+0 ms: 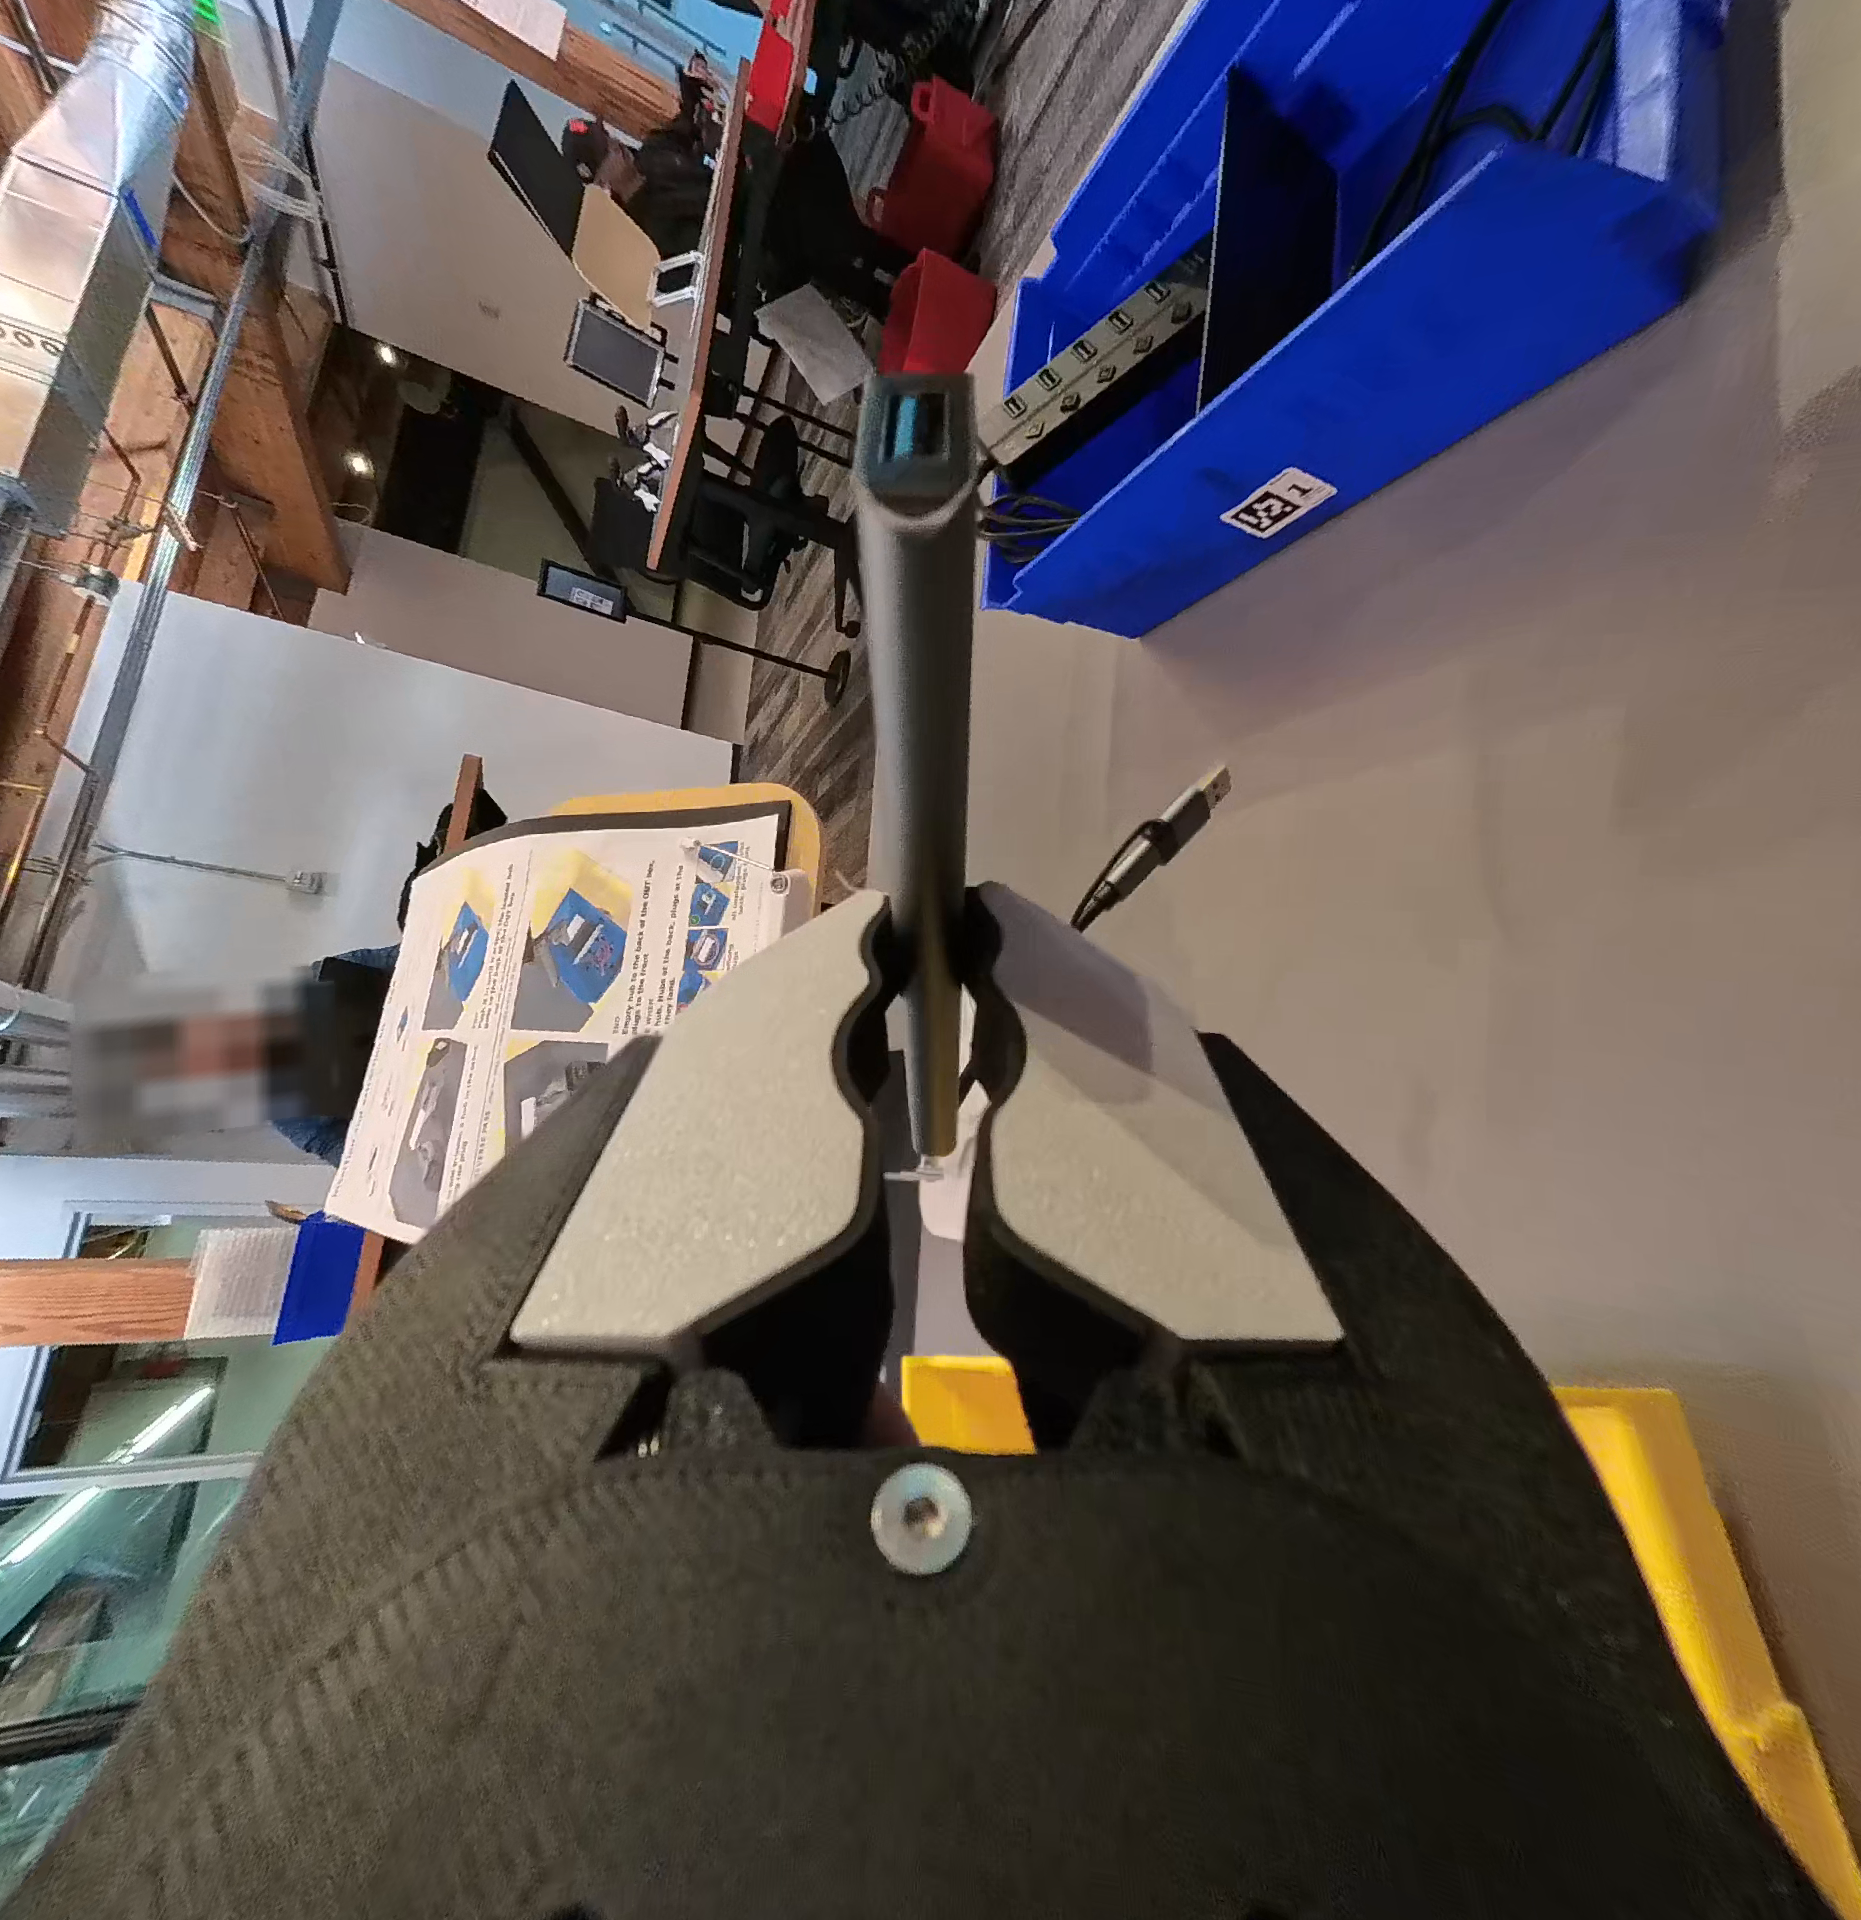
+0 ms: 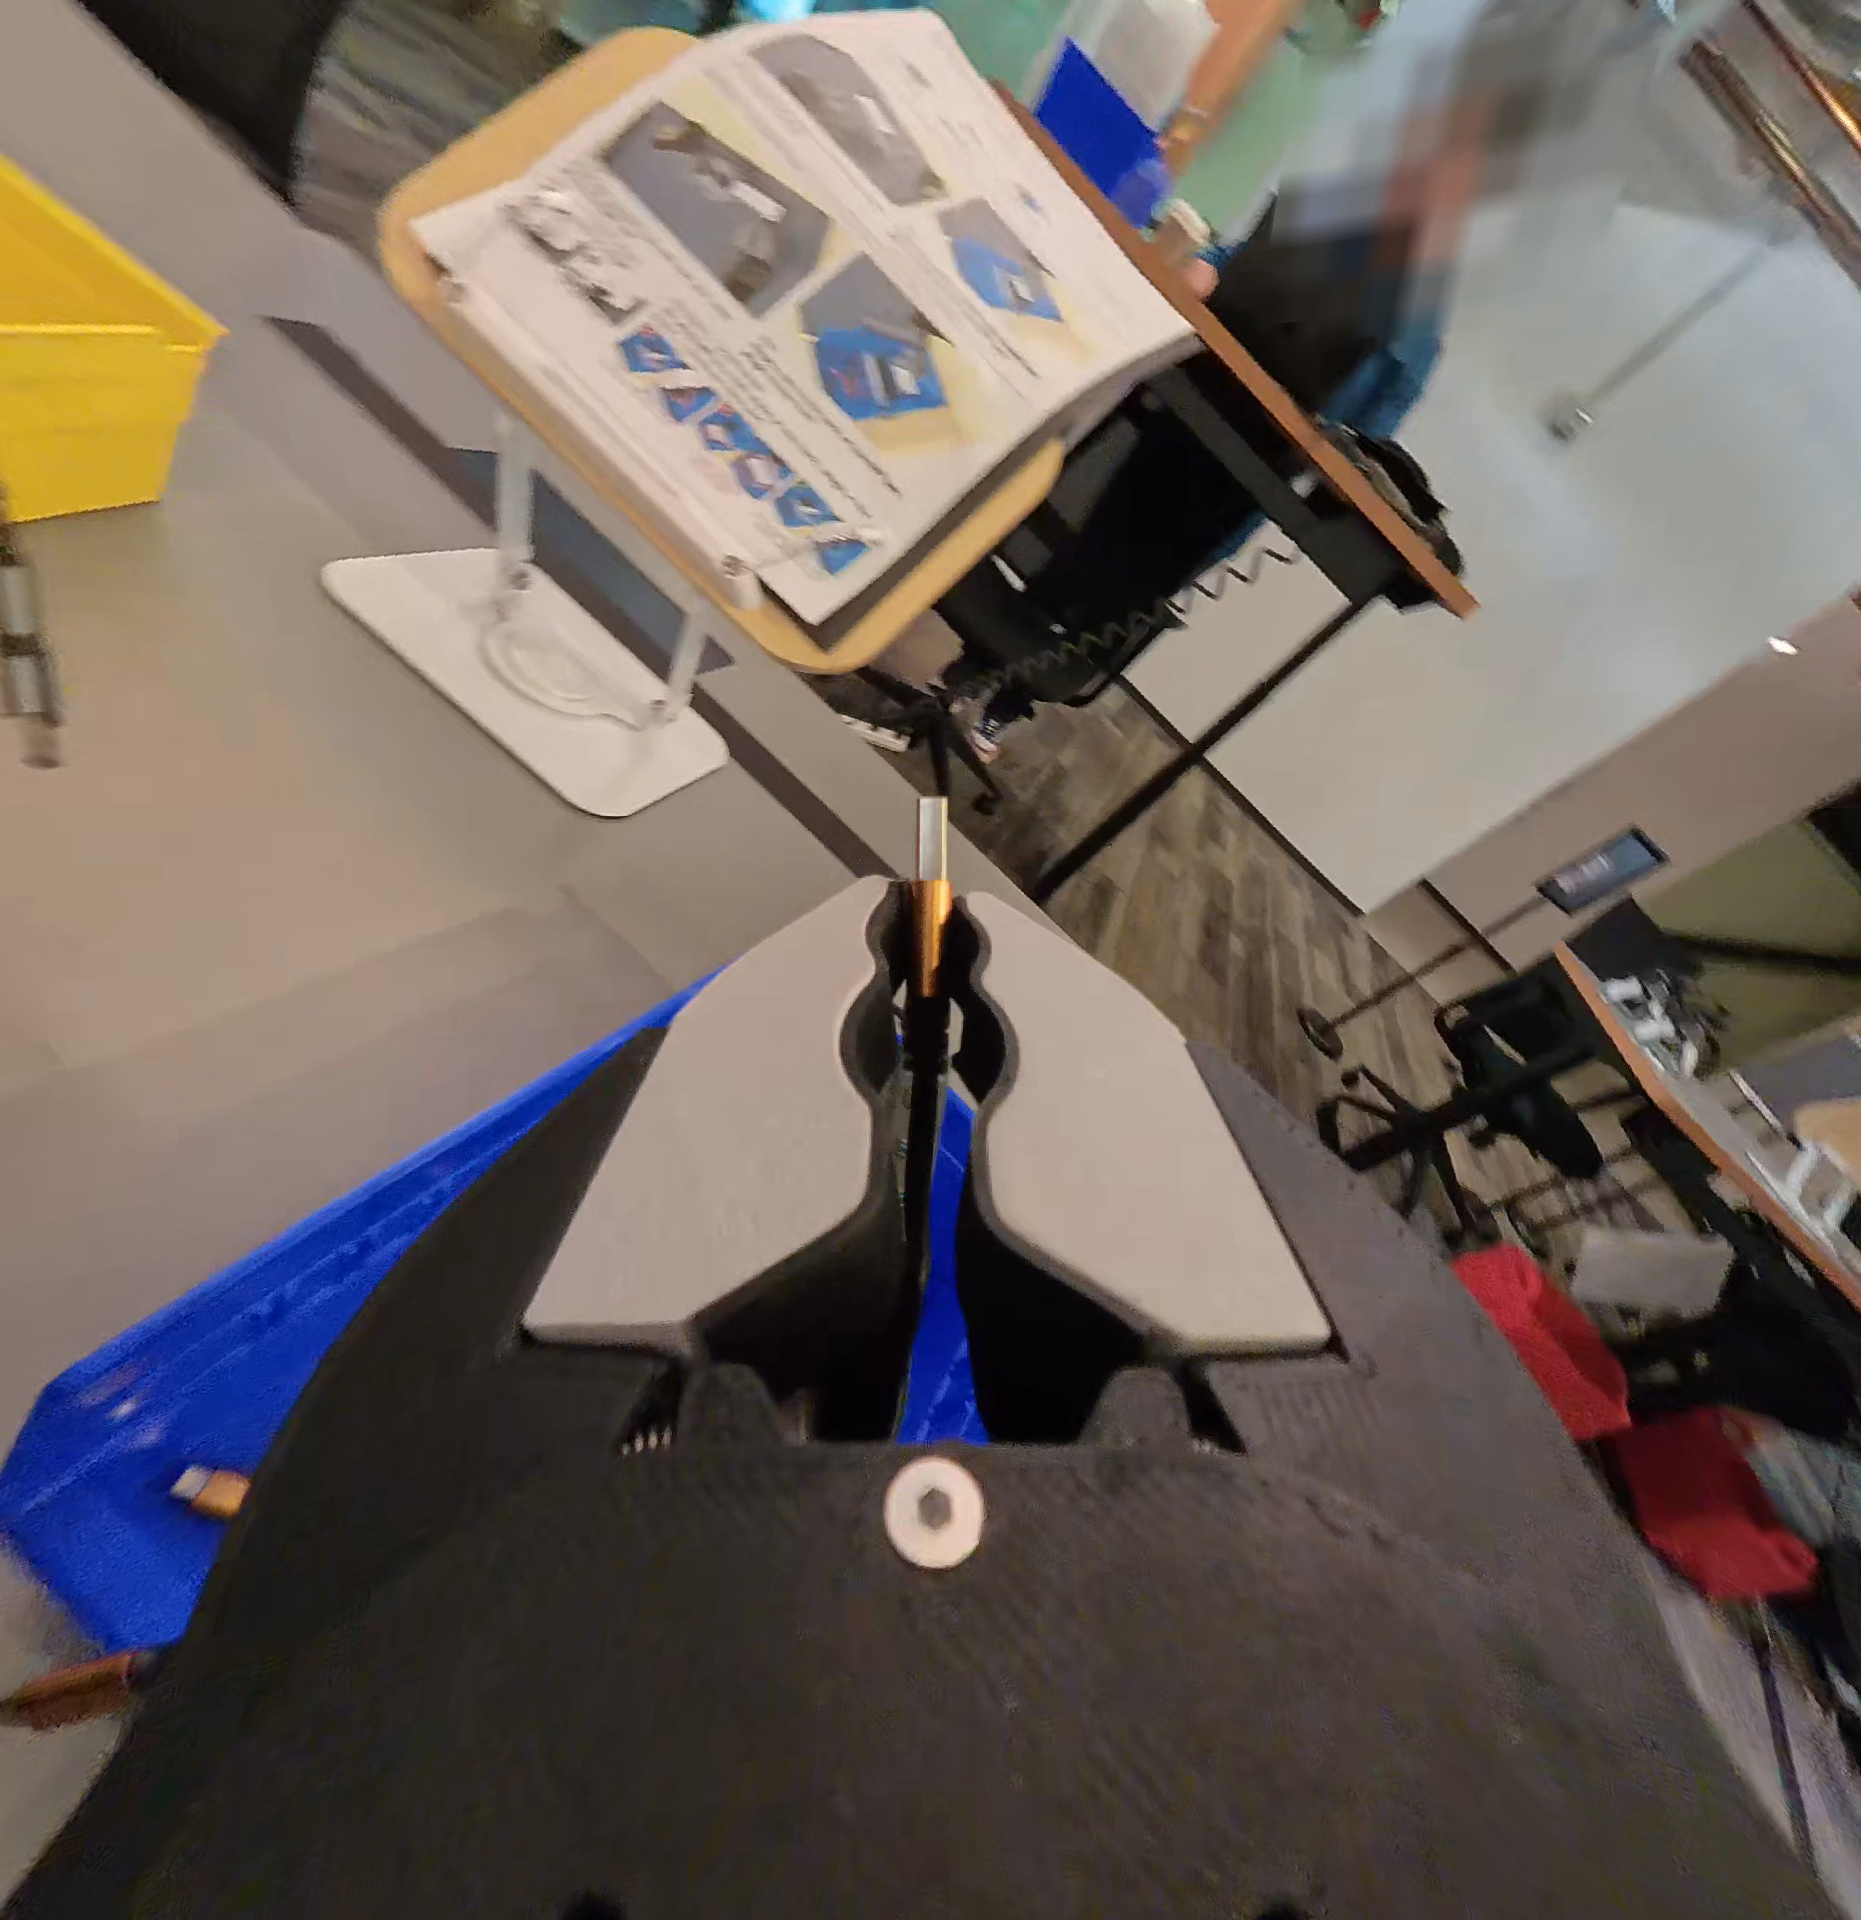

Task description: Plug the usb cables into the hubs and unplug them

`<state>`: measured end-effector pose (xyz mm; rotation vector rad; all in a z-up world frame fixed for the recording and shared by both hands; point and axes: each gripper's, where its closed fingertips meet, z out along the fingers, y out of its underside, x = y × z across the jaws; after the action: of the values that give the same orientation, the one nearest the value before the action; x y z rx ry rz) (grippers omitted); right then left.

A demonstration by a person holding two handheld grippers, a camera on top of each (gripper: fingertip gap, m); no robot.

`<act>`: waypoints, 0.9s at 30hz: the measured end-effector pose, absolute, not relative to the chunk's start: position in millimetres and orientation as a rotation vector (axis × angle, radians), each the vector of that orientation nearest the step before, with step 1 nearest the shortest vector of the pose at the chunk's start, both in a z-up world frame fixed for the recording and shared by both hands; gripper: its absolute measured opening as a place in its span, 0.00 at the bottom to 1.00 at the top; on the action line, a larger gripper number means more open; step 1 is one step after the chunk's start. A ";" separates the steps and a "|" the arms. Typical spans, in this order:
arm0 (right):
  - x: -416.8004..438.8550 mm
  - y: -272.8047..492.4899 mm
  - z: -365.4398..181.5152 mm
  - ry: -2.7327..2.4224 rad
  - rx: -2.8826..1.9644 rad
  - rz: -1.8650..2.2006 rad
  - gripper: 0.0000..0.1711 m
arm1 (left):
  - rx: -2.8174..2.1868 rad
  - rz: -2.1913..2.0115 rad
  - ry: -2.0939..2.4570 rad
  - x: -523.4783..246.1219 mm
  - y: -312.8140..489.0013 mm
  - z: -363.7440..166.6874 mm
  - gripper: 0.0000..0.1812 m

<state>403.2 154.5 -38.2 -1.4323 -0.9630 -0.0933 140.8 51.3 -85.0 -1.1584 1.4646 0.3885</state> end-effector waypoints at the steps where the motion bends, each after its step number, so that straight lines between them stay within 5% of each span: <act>1: 411.0 160.3 -38.5 -0.910 -1.443 -0.114 0.04 | -1.159 0.383 1.466 141.3 51.0 -85.2 0.06; 10: 435.9 193.4 -92.6 -0.705 -1.568 -0.103 0.03 | -1.173 0.392 1.474 138.1 53.7 -89.1 0.06; 18: 422.3 173.1 -199.1 -1.162 -1.798 -0.173 0.05 | -1.184 0.390 1.488 137.8 55.9 -94.8 0.06; 27: 435.2 159.4 -250.9 -1.419 -1.995 -0.265 0.36 | -1.182 0.389 1.501 142.0 54.1 -97.0 0.06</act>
<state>435.2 159.4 -250.9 -1.9954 -1.4192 -0.2648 142.0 54.1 -97.0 -1.1823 1.5013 0.3893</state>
